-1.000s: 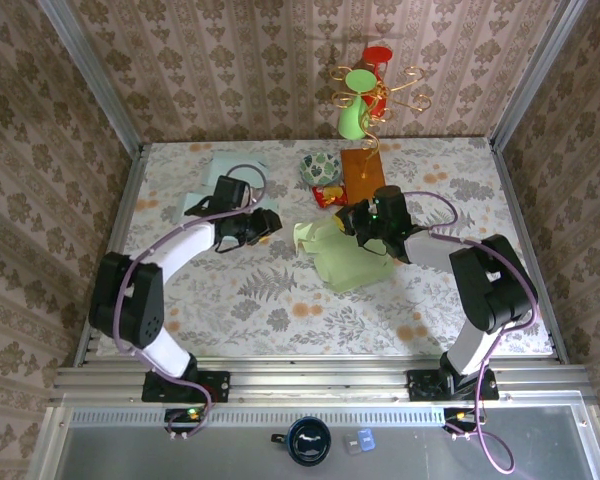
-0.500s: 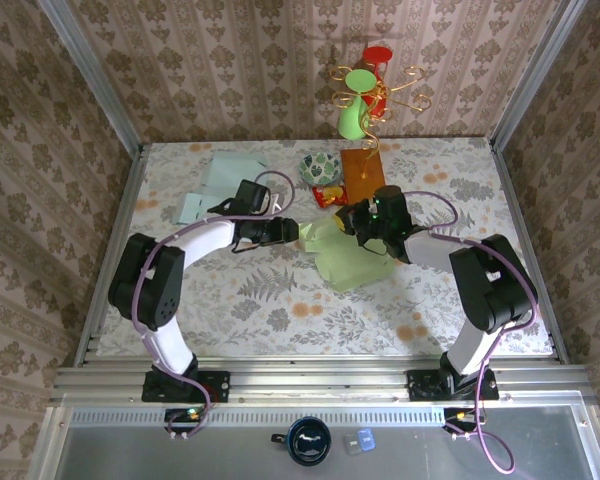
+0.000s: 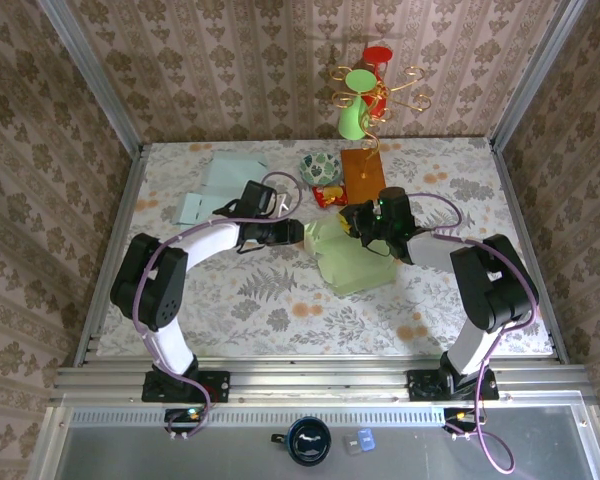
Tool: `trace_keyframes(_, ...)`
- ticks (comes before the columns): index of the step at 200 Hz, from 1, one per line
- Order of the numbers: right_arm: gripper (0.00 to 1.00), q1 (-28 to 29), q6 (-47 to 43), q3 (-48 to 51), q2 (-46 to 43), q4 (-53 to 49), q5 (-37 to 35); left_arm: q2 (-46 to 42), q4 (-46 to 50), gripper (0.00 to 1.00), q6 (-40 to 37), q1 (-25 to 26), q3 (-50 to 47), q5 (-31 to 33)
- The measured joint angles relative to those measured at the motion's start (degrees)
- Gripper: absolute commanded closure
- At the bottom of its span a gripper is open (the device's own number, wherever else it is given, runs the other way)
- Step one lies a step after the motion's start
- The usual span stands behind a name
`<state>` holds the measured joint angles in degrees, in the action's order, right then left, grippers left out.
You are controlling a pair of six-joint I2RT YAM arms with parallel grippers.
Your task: Fold the paper box
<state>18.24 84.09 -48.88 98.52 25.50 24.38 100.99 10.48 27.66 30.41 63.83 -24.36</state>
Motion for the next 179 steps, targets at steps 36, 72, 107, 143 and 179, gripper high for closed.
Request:
trace_keyframes(36, 0.81, 0.0, 0.0, 1.14, -0.94, 0.04, -1.07, 0.0, -0.92, 0.6, 0.94, 0.61, -0.44, -0.15)
trace_keyframes(72, 0.91, -0.11, 0.04, 1.27, -1.75, 0.07, -1.79, 0.0, -1.9, 0.61, 2.01, 1.29, -1.51, -0.35)
trace_keyframes(107, 0.97, -0.11, 0.24, 1.29, -1.84, 0.17, -2.1, -0.24, -2.4, 0.59, 2.36, 2.56, -1.81, -0.35)
trace_keyframes(143, 1.0, -0.28, 0.24, 1.29, -1.84, 0.13, -2.08, -2.89, -2.36, 0.54, -0.02, 2.71, -3.56, -0.33)
trace_keyframes(179, 1.0, -0.52, 0.24, 1.38, -1.84, 0.11, -1.99, -5.25, 0.72, 0.55, -9.09, 2.14, -3.65, -0.31)
